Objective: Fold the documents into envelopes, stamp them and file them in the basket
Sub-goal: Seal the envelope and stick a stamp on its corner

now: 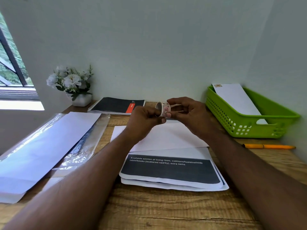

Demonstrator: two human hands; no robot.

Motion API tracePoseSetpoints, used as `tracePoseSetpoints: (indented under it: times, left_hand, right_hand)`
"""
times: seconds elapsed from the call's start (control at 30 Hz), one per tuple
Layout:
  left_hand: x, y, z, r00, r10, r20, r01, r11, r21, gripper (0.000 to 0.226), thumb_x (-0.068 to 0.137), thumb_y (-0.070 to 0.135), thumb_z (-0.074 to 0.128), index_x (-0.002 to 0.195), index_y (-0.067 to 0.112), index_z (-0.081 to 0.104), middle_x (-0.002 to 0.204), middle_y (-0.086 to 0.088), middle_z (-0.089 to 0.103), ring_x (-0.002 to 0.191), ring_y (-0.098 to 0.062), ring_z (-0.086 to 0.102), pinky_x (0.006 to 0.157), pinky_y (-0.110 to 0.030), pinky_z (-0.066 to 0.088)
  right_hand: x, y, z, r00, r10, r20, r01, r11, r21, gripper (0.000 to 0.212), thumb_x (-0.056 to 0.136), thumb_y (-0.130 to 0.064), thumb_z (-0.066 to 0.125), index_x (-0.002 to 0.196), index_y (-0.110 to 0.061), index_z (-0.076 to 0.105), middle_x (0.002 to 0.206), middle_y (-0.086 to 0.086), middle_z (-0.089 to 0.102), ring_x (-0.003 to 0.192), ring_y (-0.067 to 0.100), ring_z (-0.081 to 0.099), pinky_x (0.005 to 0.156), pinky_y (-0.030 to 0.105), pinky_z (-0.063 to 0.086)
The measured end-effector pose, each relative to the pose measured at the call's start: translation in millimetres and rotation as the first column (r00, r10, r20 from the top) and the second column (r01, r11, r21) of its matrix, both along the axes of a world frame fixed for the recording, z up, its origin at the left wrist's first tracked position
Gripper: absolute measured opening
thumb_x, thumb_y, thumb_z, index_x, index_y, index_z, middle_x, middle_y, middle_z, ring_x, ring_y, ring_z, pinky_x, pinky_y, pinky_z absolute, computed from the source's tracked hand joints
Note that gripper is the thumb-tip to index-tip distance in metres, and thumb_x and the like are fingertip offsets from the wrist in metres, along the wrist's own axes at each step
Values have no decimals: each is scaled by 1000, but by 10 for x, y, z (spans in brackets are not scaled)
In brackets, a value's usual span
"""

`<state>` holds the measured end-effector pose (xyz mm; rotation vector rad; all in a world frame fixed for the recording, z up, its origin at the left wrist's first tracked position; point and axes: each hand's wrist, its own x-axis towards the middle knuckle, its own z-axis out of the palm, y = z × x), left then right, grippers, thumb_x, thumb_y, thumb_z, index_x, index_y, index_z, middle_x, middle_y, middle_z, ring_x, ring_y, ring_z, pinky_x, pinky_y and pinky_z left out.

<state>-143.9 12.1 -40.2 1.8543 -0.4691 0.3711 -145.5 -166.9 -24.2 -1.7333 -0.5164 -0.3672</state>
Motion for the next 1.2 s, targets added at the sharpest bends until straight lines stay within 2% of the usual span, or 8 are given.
tracePoseSetpoints:
  times: [0.2,0.33,0.57,0.73,0.9,1.0,1.1,1.2]
  left_hand:
    - [16,-3,-9,999,29,33,-30,998,46,25,75,4,79,100,5,76,93,-4,75,74,0,64,70,-8,47]
    - [14,-5,-7,999,39,27,-41,997,59,24,75,5,79,99,7,77,89,-1,75,67,5,61,66,-6,44]
    - [34,-4,-16,999,51,-4,-50,995,85,20,75,8,80,95,9,78,86,-5,76,67,-3,61,68,-12,49]
    - [8,11,20,991,-77,-111,72,996,-50,13,84,10,73,93,18,76,77,-8,73,66,-17,68,69,-37,60]
    - [38,72,52,992,24,-126,-33,997,-65,20,87,9,69,106,16,72,76,-11,69,57,-15,60,53,-30,52]
    - [139,287,51,955,281,-96,-276,959,65,9,86,14,68,90,19,74,74,-4,69,56,-17,61,49,-24,50]
    - [246,598,46,855,518,15,-479,779,406,15,86,17,63,71,13,65,69,-6,65,64,-26,62,59,-28,46]
    - [289,788,38,781,625,11,-527,650,548,11,86,17,65,78,10,65,82,-11,67,75,-30,63,62,-33,45]
  right_hand:
    - [-1,13,0,982,-89,167,106,990,-92,26,73,-4,79,97,-13,72,97,1,66,83,3,65,75,14,51]
    - [14,15,-14,972,-113,204,134,987,-90,23,73,-3,78,92,-14,72,93,1,66,83,1,63,76,15,50]
    - [38,47,-41,983,-110,144,116,993,-32,17,78,-2,73,82,-19,70,92,-2,66,86,9,63,77,23,50]
    - [-4,65,10,994,-80,78,80,997,2,11,79,-6,73,77,-16,67,97,-3,67,88,7,62,73,21,50]
    - [-78,91,106,993,84,-88,-59,966,251,13,82,4,64,80,-9,66,86,4,68,71,8,62,57,17,47]
    - [-94,92,149,983,117,-140,-70,950,303,9,79,-4,69,76,-10,65,80,8,67,65,12,59,52,19,44]
    - [-65,81,124,987,83,-135,-49,970,236,15,77,-6,76,75,-13,62,68,6,62,57,13,53,51,23,39]
    - [-45,76,97,986,109,-124,-80,972,222,22,77,5,72,80,-13,60,60,-1,62,51,12,54,47,24,35]
